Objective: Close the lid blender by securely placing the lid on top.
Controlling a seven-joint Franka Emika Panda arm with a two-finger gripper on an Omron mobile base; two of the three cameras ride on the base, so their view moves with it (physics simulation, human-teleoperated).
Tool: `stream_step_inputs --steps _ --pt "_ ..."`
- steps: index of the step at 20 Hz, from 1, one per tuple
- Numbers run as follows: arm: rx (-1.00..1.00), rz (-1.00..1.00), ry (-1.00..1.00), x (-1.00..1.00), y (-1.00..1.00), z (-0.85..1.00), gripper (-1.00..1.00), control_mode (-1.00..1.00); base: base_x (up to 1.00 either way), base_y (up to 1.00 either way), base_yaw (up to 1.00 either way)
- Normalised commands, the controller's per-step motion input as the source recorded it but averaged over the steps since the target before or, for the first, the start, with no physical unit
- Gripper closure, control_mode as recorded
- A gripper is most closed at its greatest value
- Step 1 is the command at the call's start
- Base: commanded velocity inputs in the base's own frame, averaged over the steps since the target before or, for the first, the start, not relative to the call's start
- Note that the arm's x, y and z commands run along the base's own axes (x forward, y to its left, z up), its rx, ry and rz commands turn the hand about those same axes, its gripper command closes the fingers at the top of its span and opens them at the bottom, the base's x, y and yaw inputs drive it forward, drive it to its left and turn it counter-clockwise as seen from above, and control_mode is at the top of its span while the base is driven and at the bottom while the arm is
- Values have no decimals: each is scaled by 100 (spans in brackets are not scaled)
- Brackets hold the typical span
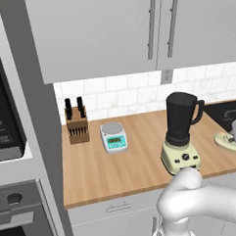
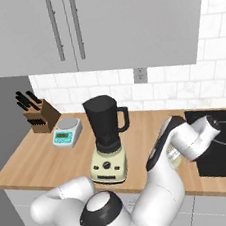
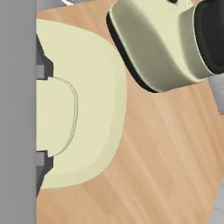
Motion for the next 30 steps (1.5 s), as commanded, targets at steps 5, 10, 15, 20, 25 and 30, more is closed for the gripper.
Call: stream_step_inputs --steps 5,10,15,20,25,30 --pt "15 0 -31 -43 -6 95 100 -100 0 0 0" --pt "12 0 -32 -33 0 100 100 -100 0 0 0" --pt "6 0 -30 -18 4 100 100 -100 0 0 0" --pt "1 0 -20 -3 25 100 100 -100 0 0 0" --pt "0 0 -2 0 35 89 100 -100 0 0 0" --pt "-12 0 12 7 67 17 100 -100 0 0 0"
